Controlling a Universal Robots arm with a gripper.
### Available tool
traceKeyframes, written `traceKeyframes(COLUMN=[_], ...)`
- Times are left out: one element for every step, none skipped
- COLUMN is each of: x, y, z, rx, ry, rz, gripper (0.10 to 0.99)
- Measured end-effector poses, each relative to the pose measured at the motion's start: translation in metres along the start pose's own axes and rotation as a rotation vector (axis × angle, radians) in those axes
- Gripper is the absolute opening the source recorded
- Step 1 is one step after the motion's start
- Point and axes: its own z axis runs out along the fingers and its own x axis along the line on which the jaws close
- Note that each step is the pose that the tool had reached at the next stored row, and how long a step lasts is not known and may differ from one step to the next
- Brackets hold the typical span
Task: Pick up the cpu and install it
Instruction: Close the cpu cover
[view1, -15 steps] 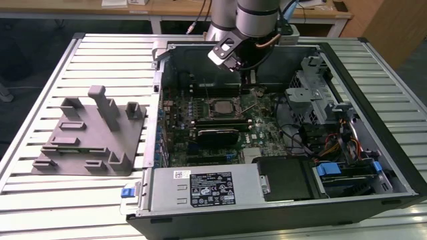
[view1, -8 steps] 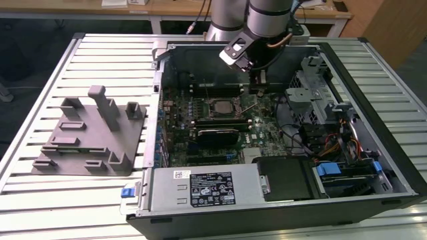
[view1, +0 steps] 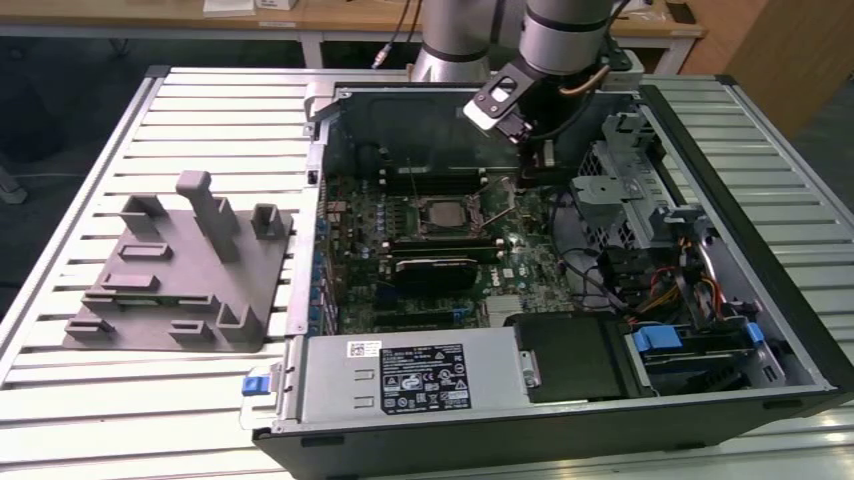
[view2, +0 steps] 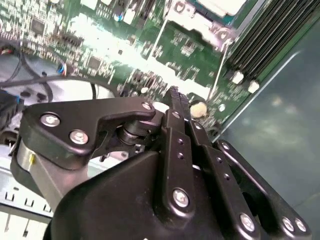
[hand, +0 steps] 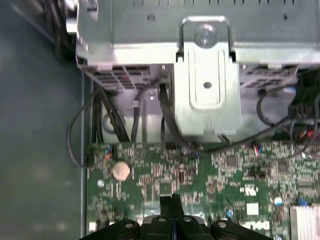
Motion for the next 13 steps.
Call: traceKeyframes(x=[0.0001, 0.0002, 0.0002, 0.0001, 0.0001, 0.0001, 0.0001, 0.0001, 0.0001, 0.0001, 0.0001, 0.0, 0.0], y=[0.002, 0.0029, 0.0034, 0.0034, 0.0034, 0.0033, 0.0032, 0.0032, 0.0031, 0.003, 0.0029, 0.0029, 0.0028], z=[0.0001, 0.0002, 0.0005, 0.0011, 0.0023, 0.0037, 0.0055, 0.0073, 0.0092, 0.0109, 0.0127, 0.0141, 0.0149], rx=[0.0, 0.0, 0.0, 0.0, 0.0, 0.0, 0.0, 0.0, 0.0, 0.0, 0.0, 0.0, 0.0], ry=[0.0, 0.0, 0.0, -0.0003, -0.0004, -0.0008, -0.0009, -0.0011, -0.0014, -0.0018, -0.0019, -0.002, -0.0019], rz=[0.0, 0.0, 0.001, 0.002, 0.003, 0.005, 0.006, 0.007, 0.008, 0.009, 0.01, 0.011, 0.011], gripper=[0.106, 0.106, 0.106, 0.106, 0.106, 0.106, 0.106, 0.106, 0.106, 0.106, 0.106, 0.106, 0.106])
